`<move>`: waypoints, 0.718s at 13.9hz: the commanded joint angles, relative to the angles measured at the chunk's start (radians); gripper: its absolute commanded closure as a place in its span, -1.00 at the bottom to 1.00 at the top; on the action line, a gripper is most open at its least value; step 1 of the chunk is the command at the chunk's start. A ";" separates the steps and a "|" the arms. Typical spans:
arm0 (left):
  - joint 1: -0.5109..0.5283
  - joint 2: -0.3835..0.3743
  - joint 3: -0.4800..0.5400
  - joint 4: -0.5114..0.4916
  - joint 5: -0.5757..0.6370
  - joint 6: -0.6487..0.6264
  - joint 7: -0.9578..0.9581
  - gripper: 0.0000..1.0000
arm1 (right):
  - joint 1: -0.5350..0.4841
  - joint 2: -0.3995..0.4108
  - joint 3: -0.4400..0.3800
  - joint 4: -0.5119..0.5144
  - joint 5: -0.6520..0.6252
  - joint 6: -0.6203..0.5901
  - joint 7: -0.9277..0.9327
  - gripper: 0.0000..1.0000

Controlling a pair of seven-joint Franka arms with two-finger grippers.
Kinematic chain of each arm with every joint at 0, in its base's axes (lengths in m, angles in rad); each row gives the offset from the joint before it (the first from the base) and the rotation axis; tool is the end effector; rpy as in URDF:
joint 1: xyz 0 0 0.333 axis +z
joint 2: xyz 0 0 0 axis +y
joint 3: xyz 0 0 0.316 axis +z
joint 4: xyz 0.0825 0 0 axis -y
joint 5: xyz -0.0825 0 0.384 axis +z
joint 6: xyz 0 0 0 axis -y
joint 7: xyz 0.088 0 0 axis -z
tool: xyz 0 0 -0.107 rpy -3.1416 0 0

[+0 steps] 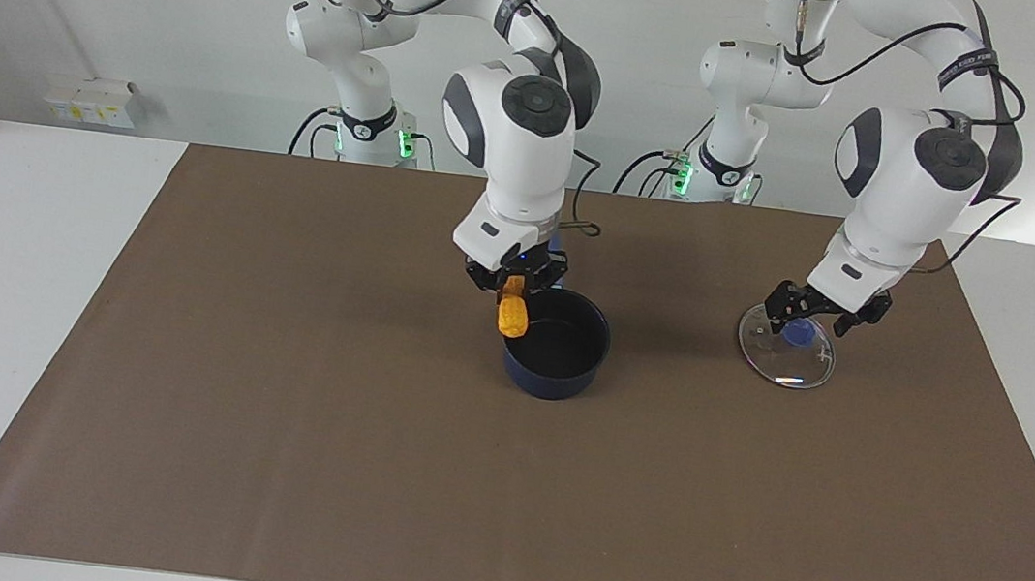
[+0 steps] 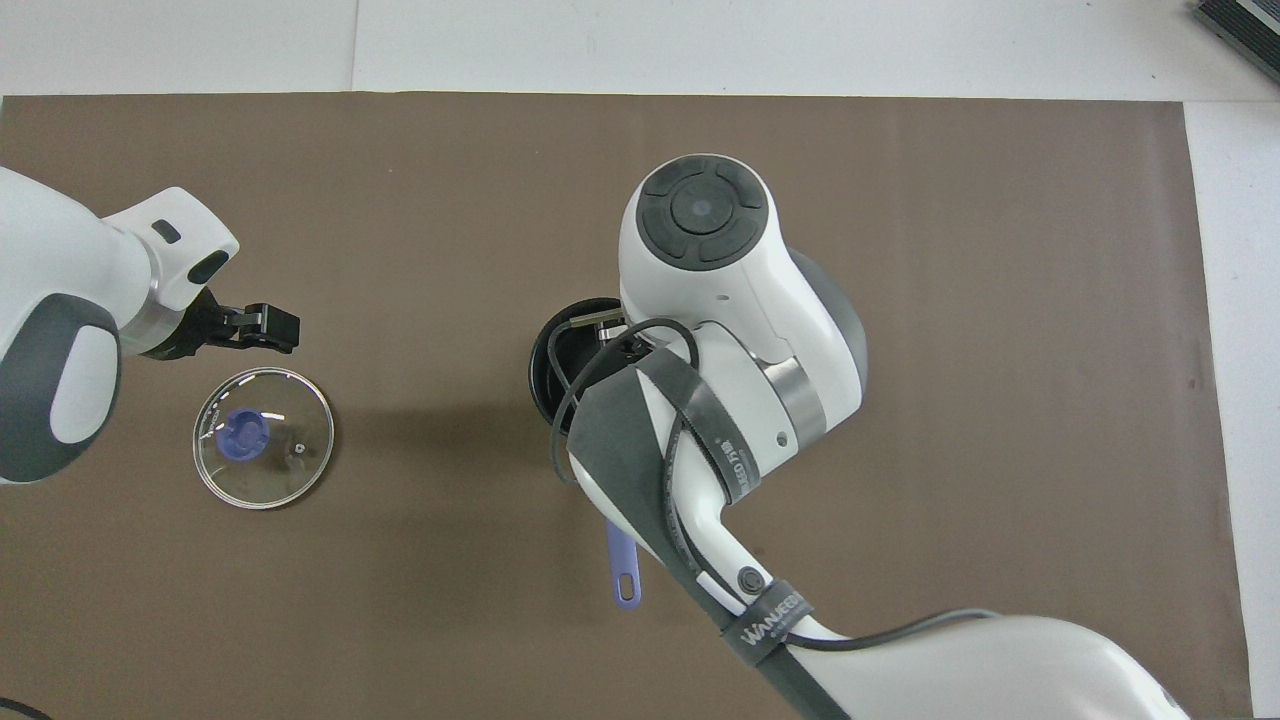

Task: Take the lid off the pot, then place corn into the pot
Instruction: 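Set the lid down with the left gripper while the right gripper carries corn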

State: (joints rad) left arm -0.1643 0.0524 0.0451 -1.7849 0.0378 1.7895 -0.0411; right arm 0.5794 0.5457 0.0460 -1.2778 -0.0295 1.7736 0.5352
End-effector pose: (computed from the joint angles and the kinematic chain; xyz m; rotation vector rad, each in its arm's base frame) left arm 0.5702 -0.0655 0.5117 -3.0951 0.1350 0.0689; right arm 0.5808 0.4075 0.4332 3.1068 0.1411 -0.0602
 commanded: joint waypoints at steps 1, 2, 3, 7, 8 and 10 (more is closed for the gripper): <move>0.003 0.006 0.009 0.100 -0.018 -0.134 0.069 -1.00 | 0.026 0.069 0.002 0.058 -0.020 0.009 0.034 1.00; 0.002 0.006 0.009 0.132 -0.018 -0.172 0.081 -1.00 | 0.030 0.076 0.003 0.057 -0.020 0.010 0.034 1.00; -0.001 0.007 0.009 0.156 -0.012 -0.209 0.086 -1.00 | 0.030 0.073 0.003 0.045 -0.017 0.023 0.032 1.00; 0.003 0.006 0.015 0.257 -0.018 -0.337 0.102 -1.00 | 0.027 0.076 0.005 0.005 -0.024 0.105 0.032 1.00; 0.005 -0.006 0.021 0.259 -0.018 -0.340 0.112 -1.00 | 0.030 0.077 0.005 -0.011 -0.023 0.110 0.032 1.00; 0.005 -0.023 0.022 0.249 -0.021 -0.332 0.113 -1.00 | 0.025 0.051 0.005 -0.089 -0.018 0.154 0.022 1.00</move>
State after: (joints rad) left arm -0.1633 0.0404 0.0600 -1.5452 0.0373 1.4779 0.0526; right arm 0.6109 0.6239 0.0445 -1.2872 -0.0333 1.8724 0.5520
